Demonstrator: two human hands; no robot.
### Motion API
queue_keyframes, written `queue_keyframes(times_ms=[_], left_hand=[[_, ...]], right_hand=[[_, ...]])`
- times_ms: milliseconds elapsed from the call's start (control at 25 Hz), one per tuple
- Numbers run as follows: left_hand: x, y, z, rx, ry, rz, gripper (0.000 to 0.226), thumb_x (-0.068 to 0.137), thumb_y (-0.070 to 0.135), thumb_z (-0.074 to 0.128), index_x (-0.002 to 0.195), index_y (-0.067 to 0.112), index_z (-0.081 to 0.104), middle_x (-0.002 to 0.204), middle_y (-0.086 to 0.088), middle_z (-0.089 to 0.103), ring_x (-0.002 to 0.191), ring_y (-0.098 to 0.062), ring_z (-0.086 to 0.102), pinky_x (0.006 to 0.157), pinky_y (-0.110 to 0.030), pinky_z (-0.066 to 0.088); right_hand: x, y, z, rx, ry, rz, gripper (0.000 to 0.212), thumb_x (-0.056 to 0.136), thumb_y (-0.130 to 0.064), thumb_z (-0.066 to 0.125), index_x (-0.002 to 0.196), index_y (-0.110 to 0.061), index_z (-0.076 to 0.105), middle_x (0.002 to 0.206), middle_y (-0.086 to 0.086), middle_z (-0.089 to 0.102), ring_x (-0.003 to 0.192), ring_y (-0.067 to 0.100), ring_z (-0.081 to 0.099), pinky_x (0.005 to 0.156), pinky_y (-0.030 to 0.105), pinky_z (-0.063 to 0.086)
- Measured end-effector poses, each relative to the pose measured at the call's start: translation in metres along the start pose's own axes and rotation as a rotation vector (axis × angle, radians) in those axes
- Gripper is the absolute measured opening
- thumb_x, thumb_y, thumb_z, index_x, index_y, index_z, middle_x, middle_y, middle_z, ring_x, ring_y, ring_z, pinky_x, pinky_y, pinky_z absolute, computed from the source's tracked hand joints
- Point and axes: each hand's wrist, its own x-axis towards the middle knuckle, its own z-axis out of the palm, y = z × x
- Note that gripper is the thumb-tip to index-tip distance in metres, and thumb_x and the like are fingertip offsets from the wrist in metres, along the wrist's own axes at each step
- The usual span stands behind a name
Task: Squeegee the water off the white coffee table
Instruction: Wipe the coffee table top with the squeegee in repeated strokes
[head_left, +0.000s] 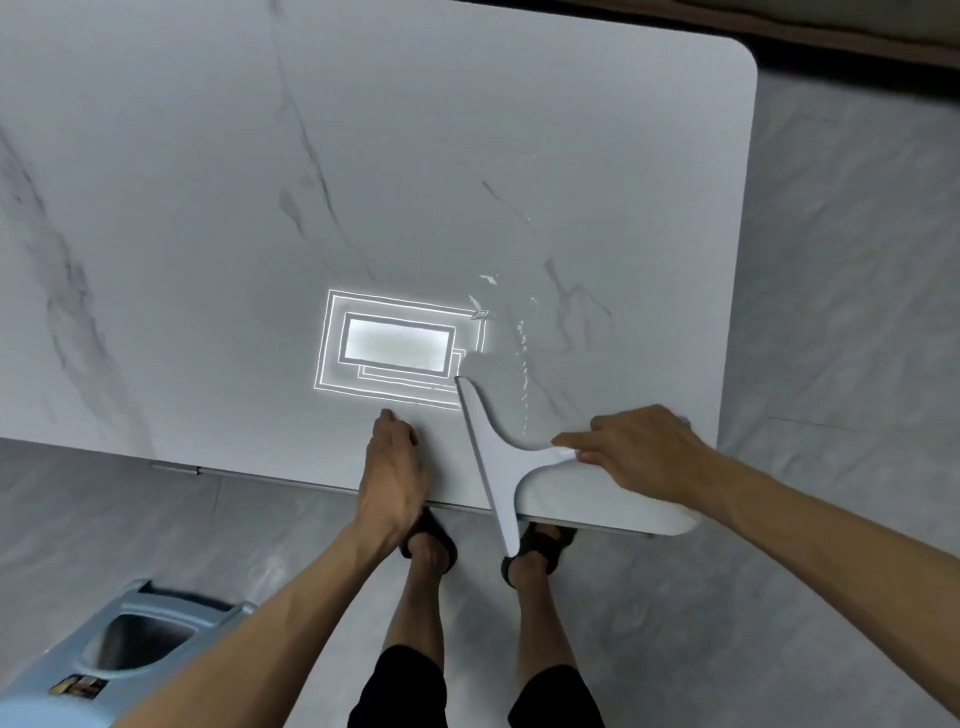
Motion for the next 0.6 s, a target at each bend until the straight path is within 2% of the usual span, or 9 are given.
queue_keyframes(times_ms=[80,200,240,280,320,400,480,560,600], left_hand=[[0.002,0.012,0.012,0.082,-0.042,0.011,0.029,0.070,-0.007,0.032,0.091,0.003,0.050,0.100,-0.020,0.048,0.084,-0.037,0.050,0.066,-0.039,0.040],[0.011,0.023,0.016,0.102,-0.134,-0.150,0.032,0.083,-0.001,0.048,0.115,-0.001,0.051,0.133,-0.023,0.038,0.116,-0.040,0.046,0.092,-0.046,0.047],[0.014,0.024,0.016,0.106,-0.164,-0.191,0.035,0.083,-0.002,0.051,0.118,-0.001,0.050,0.138,-0.023,0.034,0.120,-0.042,0.045,0.092,-0.047,0.048],[0.014,0.026,0.014,0.140,-0.184,-0.195,0.034,0.082,-0.004,0.050,0.115,-0.002,0.049,0.138,-0.026,0.033,0.120,-0.045,0.044,0.085,-0.046,0.049],[0.015,0.026,0.014,0.175,-0.209,-0.186,0.031,0.079,-0.007,0.047,0.110,-0.002,0.048,0.137,-0.029,0.034,0.116,-0.048,0.046,0.075,-0.043,0.050],[0.014,0.031,0.010,0.178,-0.225,-0.177,0.026,0.075,-0.009,0.043,0.099,0.002,0.044,0.128,-0.028,0.036,0.094,-0.044,0.052,0.061,-0.038,0.044],[0.013,0.032,0.005,0.141,-0.230,-0.183,0.028,0.074,-0.009,0.043,0.100,0.002,0.042,0.118,-0.024,0.039,0.073,-0.036,0.047,0.059,-0.037,0.039],[0.012,0.029,-0.002,0.069,-0.199,-0.231,0.035,0.076,-0.008,0.042,0.111,-0.001,0.041,0.109,-0.024,0.047,0.071,-0.037,0.049,0.061,-0.037,0.038],[0.012,0.027,-0.007,0.008,-0.154,-0.283,0.036,0.077,-0.007,0.042,0.112,0.001,0.042,0.100,-0.023,0.052,0.072,-0.038,0.052,0.062,-0.038,0.039]], right_hand=[[-0.017,0.026,-0.015,-0.074,-0.008,0.021,0.036,0.101,-0.044,0.032,0.134,-0.050,0.043,0.091,-0.006,0.063,0.080,0.019,0.066,0.059,0.028,0.038],[-0.037,0.062,-0.035,-0.143,-0.003,0.070,0.037,0.101,-0.046,0.028,0.135,-0.052,0.041,0.091,-0.007,0.062,0.081,0.016,0.065,0.056,0.028,0.035],[-0.044,0.072,-0.039,-0.157,0.001,0.085,0.037,0.100,-0.046,0.030,0.134,-0.052,0.043,0.088,-0.007,0.062,0.078,0.017,0.065,0.054,0.028,0.036],[-0.050,0.082,-0.042,-0.173,0.017,0.093,0.036,0.100,-0.045,0.034,0.133,-0.050,0.046,0.083,-0.007,0.062,0.073,0.018,0.065,0.051,0.029,0.038],[-0.055,0.091,-0.044,-0.184,0.038,0.094,0.035,0.099,-0.044,0.038,0.131,-0.048,0.050,0.079,-0.006,0.062,0.068,0.019,0.065,0.048,0.029,0.039],[-0.064,0.105,-0.048,-0.205,0.093,0.077,0.032,0.096,-0.042,0.047,0.127,-0.045,0.057,0.072,-0.006,0.061,0.058,0.020,0.063,0.043,0.029,0.038],[-0.063,0.102,-0.051,-0.218,0.151,0.023,0.027,0.093,-0.040,0.053,0.118,-0.044,0.064,0.063,-0.007,0.058,0.047,0.017,0.059,0.037,0.025,0.032],[-0.050,0.082,-0.045,-0.203,0.154,-0.071,0.029,0.092,-0.044,0.045,0.113,-0.045,0.066,0.059,-0.008,0.058,0.044,0.014,0.057,0.037,0.023,0.026],[-0.040,0.066,-0.037,-0.172,0.124,-0.126,0.034,0.094,-0.046,0.037,0.116,-0.047,0.063,0.064,-0.008,0.060,0.048,0.014,0.060,0.040,0.024,0.028]])
